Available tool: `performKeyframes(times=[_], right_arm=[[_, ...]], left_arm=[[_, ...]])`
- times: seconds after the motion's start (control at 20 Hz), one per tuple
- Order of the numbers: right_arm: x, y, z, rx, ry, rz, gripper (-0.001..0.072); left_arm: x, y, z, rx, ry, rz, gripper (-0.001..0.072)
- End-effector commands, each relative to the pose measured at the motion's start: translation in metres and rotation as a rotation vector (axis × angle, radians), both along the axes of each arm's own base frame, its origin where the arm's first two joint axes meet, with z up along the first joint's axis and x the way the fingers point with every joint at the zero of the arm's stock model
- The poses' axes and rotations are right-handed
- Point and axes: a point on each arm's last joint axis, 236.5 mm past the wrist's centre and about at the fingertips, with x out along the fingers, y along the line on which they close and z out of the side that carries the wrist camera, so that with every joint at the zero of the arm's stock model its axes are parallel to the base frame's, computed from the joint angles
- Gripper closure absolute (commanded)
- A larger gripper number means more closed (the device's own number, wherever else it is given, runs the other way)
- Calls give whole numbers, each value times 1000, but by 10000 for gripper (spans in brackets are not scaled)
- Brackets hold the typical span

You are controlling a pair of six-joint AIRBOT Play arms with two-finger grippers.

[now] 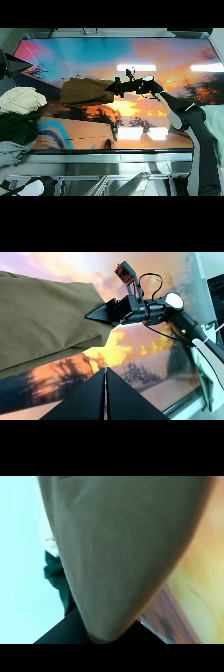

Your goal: Fold the shirts.

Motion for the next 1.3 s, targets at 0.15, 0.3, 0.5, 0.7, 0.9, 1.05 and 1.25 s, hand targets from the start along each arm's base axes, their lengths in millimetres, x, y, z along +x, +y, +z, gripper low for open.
performKeyframes(times=[0.15,0.3,0.5,0.7,0.9,1.05,1.25], right_arm=[[38,-41,168,153,-333,-119,694],[50,-135,227,-204,-543,-224,695],[8,-313,258,-798,-476,-409,695],[-48,-463,269,-948,-258,-645,696],[-122,-586,244,-1017,49,-877,694],[-208,-635,224,-1172,322,-902,695],[-259,-644,212,-1192,427,-808,695]], left_arm=[[0,0,0,3,-4,-3,683],[0,0,0,4,-3,-3,683],[0,0,0,4,-4,-2,683],[0,-1,0,3,-3,-4,683],[-1,-1,0,3,-1,-6,683],[-2,-1,0,2,1,-10,683],[-2,-1,0,10,-9,-16,683]])
